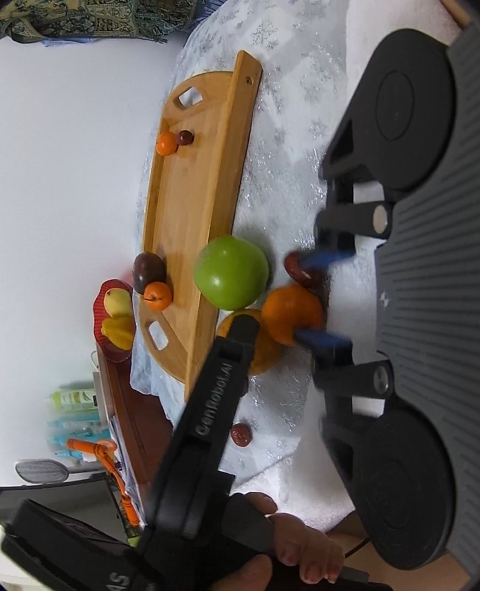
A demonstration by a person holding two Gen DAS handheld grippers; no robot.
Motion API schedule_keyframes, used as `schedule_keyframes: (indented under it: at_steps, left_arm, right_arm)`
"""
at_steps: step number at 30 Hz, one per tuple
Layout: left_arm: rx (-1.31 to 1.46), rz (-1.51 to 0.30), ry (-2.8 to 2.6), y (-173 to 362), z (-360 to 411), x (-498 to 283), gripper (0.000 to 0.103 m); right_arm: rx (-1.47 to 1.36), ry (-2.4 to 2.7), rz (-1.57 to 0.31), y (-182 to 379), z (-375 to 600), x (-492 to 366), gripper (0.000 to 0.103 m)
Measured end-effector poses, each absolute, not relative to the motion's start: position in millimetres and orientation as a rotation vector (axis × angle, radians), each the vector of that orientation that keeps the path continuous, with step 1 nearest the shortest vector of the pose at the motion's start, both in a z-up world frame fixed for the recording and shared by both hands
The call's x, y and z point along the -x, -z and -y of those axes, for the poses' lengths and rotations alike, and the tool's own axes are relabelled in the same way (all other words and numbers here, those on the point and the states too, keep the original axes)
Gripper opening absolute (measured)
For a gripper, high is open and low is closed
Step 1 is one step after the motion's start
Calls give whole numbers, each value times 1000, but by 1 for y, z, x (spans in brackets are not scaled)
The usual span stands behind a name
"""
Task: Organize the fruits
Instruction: 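Grasp a tangerine with the right gripper while the left gripper holds the large orange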
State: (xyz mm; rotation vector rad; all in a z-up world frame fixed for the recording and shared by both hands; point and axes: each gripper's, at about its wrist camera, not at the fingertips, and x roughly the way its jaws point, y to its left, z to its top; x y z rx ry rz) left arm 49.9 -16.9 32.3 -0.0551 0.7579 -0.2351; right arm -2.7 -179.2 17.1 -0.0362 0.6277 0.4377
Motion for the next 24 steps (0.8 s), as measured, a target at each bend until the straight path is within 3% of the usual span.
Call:
schedule_keyframes:
  at_steps: [1,3,5,13,14,15,24]
  left_arm:
    - [57,-761,235,-32,17,-50,48]
    - [67,-768,237,-32,16,-52,48]
    - [77,-774,239,-32,14,-54,48]
    - [63,-785,253,-32,15,-56,49]
    - [63,-786,253,-32,15,-56,49]
    - [62,-785,253,-32,15,-56,49]
    - [54,-808,254,-27,19,-60,50]
  right_arm:
    - [30,-444,-631,-18,180,1,37]
    - [38,-457,-636,-17,178,-2,54]
    - [57,-472,-638,-16,172,-3,54]
    - [113,-471,-635,-4,148,-13,54]
    - [110,-472,-632,-5,148,-14,44]
    - [105,-475,-629,-5,148,-13,41]
    - [114,-390,-592,-11,172,4,40]
